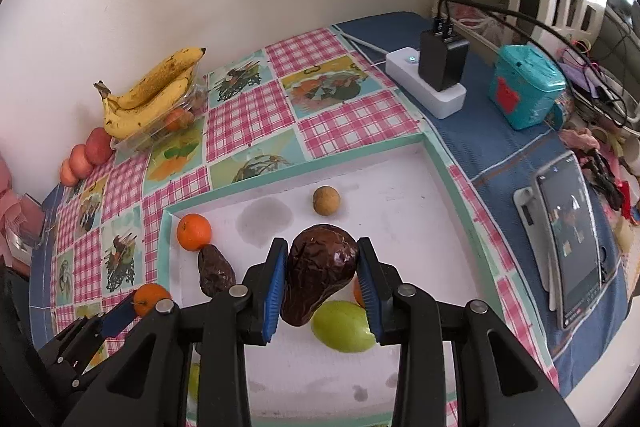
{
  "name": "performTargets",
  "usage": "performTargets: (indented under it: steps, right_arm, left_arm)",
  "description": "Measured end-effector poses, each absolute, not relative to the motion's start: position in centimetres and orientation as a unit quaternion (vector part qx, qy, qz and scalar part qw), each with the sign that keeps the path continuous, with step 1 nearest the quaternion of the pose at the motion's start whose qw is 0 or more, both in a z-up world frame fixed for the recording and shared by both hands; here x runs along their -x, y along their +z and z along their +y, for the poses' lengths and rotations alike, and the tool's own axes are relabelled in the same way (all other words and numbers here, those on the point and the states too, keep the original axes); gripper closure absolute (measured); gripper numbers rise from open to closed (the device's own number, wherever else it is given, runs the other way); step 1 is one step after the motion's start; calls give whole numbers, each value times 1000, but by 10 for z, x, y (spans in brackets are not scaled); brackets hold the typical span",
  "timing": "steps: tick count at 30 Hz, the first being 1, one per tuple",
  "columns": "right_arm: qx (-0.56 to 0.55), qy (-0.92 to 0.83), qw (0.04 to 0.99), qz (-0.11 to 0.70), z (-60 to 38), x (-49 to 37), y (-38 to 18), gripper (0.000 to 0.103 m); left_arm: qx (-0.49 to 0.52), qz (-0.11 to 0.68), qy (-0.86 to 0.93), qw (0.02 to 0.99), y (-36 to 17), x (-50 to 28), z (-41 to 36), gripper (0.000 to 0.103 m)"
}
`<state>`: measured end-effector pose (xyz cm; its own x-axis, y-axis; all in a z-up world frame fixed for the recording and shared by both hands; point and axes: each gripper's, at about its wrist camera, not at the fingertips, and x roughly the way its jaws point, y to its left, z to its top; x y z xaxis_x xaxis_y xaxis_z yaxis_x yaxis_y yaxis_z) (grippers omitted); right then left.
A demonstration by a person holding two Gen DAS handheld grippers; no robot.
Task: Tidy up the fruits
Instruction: 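Carry the dark brown fruit and orange over the white tray with both tools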
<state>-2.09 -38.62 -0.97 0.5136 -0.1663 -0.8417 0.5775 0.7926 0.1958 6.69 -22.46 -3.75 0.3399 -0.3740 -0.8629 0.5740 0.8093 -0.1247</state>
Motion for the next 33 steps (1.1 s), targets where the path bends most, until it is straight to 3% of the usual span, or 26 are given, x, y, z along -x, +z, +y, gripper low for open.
performTargets:
  steps: [33]
  right_arm:
    - [-211, -194, 805, 519, -369, -11, -62, 67]
  left_arm:
    - [-111, 534, -283, 789, -72, -77, -232, 65]
